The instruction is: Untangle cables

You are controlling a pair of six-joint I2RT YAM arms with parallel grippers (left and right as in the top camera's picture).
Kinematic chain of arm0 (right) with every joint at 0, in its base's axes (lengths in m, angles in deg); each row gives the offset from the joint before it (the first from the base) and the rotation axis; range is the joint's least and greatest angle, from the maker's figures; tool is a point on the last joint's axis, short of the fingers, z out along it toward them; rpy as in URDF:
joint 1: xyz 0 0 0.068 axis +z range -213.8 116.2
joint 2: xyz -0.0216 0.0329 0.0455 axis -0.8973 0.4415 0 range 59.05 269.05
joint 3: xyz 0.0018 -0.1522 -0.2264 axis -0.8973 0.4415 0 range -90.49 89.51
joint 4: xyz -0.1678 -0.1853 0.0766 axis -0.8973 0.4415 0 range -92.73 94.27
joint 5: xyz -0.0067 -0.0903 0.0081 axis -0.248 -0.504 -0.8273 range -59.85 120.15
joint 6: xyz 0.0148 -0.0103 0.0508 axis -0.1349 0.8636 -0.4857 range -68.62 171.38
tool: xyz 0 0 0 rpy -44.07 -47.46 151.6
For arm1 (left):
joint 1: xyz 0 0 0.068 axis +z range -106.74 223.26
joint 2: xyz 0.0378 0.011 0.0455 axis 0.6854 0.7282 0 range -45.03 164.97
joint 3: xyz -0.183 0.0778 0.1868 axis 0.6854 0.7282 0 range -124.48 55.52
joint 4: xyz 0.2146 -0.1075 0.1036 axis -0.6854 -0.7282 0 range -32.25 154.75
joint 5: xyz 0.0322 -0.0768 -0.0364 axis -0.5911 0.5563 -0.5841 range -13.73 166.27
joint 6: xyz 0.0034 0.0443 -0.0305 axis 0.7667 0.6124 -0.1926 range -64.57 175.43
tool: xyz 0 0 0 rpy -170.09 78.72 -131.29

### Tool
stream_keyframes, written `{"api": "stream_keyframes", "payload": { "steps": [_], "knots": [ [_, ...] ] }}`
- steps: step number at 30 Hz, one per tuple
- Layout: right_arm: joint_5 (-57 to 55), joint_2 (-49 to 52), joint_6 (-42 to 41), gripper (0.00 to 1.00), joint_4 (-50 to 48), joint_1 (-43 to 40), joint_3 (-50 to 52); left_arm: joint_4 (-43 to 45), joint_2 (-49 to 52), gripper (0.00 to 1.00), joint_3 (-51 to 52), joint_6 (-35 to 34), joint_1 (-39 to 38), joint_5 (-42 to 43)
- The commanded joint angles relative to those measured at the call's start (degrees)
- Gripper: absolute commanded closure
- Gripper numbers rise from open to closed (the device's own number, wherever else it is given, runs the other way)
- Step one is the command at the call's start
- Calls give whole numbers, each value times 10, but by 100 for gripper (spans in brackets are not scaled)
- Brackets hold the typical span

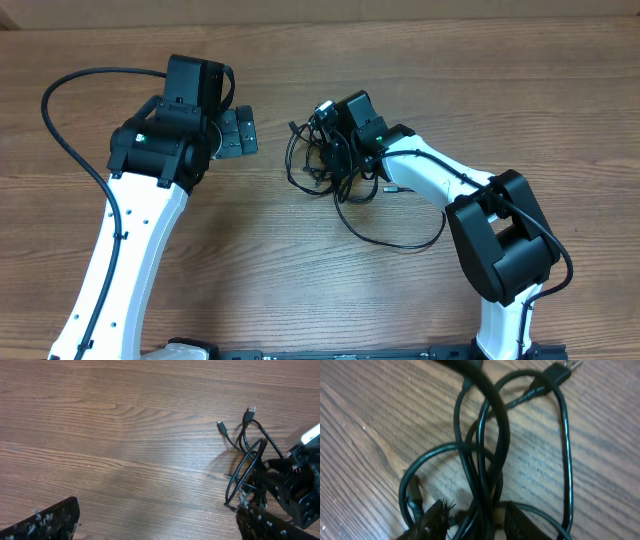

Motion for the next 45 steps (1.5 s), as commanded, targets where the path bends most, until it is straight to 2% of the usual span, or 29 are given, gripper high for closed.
{"api": "stream_keyframes", "payload": {
  "steps": [1,11,12,14,21,26,28,34,36,41,45],
  "knots": [
    [-2,8,1,65,-17,-2,2,-5,2,0,1,-8,-2,-12],
    [-2,38,1,69,-42,-2,2,-18,2,0,1,-8,-2,-12],
    [-2,38,1,72,-42,-2,2,-18,2,0,1,-8,-2,-12],
    [-3,38,1,96,-44,-2,2,-18,2,0,1,-8,-2,-12],
    [-3,26,1,96,-15,-2,-4,-16,4,0,1,-8,-2,-2],
    [-3,-19,-13,96,5,-2,-6,0,16,0,2,-3,-2,47],
    [-5,-43,-18,96,13,-3,-6,16,25,0,2,15,-2,103],
    [-8,-126,-17,96,44,-8,-6,91,70,0,2,51,-2,351],
    [-10,-138,-16,96,47,-11,-6,106,80,0,2,50,-2,387],
    [-10,-149,-16,96,59,-21,-6,110,96,0,2,50,-2,397],
    [-6,-158,-16,96,73,-21,-6,109,97,0,2,50,-3,351]
  ]
}}
